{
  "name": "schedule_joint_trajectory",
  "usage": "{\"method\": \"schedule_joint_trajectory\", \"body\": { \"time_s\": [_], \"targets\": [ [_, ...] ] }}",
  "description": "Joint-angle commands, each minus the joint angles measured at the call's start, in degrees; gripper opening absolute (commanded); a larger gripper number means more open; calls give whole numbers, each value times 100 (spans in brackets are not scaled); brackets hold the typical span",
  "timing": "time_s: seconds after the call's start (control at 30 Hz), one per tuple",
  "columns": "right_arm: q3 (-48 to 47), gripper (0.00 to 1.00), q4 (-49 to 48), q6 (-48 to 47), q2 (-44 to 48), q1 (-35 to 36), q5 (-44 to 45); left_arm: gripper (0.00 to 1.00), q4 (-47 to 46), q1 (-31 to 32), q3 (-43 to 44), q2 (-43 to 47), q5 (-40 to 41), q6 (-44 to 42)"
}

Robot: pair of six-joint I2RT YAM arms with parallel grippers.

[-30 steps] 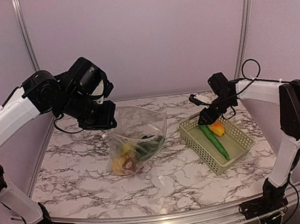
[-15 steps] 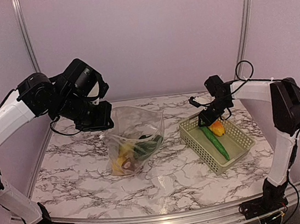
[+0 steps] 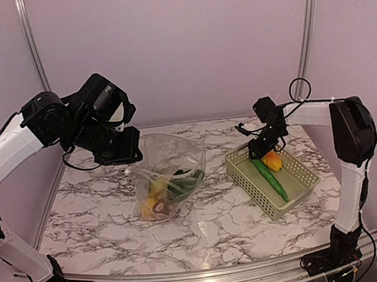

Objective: Place the food in the zip-top bag and seal the zipper
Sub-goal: Pick up the fake vegetable from the bin.

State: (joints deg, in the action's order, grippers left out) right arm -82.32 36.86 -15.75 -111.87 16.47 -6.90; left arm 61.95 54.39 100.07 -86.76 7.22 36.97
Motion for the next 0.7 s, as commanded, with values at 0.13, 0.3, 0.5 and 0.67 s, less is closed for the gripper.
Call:
{"method": "schedule_joint_trajectory", "body": {
  "time_s": [0.13, 0.3, 0.5, 0.67],
  "targets": [
    [-258, 32, -164, 211, -316, 21, 588, 1, -8, 19, -67, 81, 88, 3],
    [-241, 36, -212, 265, -368, 45, 663, 1, -8, 19, -45, 59, 97, -37],
    [-265, 36, -214, 288, -493, 131, 643, 1, -13, 19, 10, -10, 99, -67],
    [-242, 33, -230, 440, -517, 159, 836, 1, -12, 19, 63, -54, 93, -81]
  ]
}}
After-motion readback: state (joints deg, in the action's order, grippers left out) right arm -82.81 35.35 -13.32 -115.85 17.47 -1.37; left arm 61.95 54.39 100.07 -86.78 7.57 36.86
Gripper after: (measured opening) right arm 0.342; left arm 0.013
